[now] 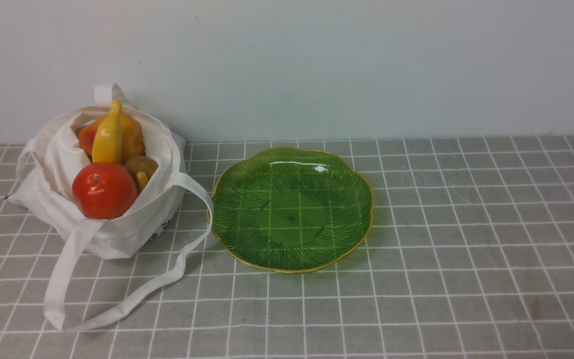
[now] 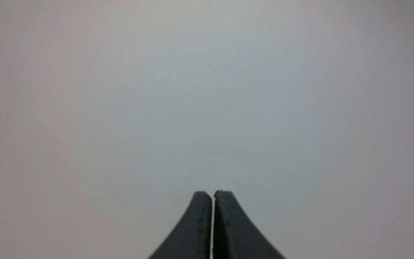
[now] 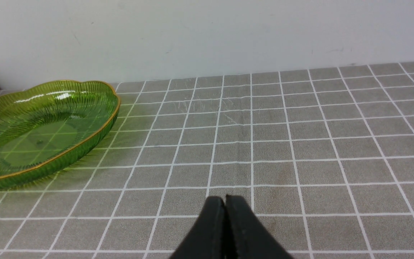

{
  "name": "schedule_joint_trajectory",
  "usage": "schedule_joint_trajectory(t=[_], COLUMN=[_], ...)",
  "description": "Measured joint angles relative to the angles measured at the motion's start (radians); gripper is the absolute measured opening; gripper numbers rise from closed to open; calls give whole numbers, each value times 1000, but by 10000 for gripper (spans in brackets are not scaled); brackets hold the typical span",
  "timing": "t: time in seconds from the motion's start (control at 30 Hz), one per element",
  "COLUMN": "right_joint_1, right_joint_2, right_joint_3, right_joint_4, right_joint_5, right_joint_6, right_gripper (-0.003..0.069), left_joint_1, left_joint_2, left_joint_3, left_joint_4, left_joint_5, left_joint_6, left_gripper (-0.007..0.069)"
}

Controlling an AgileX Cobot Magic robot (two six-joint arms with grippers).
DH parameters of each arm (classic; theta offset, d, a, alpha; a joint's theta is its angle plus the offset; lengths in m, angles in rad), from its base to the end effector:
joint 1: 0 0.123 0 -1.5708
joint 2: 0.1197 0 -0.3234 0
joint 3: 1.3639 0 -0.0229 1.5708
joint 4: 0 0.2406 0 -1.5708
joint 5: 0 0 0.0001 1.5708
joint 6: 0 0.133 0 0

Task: Take the fruit out of the bag on the grey coffee tablecloth and place them on the plate.
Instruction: 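Reach into the white bag and grasp the banana with the left gripper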

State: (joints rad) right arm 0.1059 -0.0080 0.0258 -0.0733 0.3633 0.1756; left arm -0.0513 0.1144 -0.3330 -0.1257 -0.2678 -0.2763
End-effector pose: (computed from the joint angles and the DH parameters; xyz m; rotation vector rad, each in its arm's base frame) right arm 0.0444 0.0012 0.1601 0.0191 1.8654 0.1231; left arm 0.0200 0.0034 0.3641 -0.2035 0.9860 -0.3941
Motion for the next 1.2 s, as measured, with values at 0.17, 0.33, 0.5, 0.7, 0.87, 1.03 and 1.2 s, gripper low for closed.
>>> schedule_joint_trajectory(t=[0.17,0.33,0.5,0.7,0.87,1.03,1.2], right_joint_1=[0,0,0,0,0,0,0], right_joint_2=[0,0,0,0,0,0,0], right_joint_3=[0,0,0,0,0,0,0], right_joint_4=[0,0,0,0,0,0,0], right_joint_5=[0,1,1,1,1,1,1], right_joint_6=[0,0,0,0,0,0,0], right_gripper=[-12,-12,-12,-12,-12,-12,-12], left_joint_1=[0,0,0,0,0,0,0], left_joint_2=[302,594,794,980,1139,1346,1456], left_joint_3=[-356,-536,-610,-702,-791,-950,-1048], left_joint_4=[111,126,103,82,80,80,92], left_joint_5=[683,1120,1195,1108,1033,1032,1026], left_joint_6=[11,92,227,308,308,308,313], left_gripper=[-7,-7,-7,-7,-7,55,181])
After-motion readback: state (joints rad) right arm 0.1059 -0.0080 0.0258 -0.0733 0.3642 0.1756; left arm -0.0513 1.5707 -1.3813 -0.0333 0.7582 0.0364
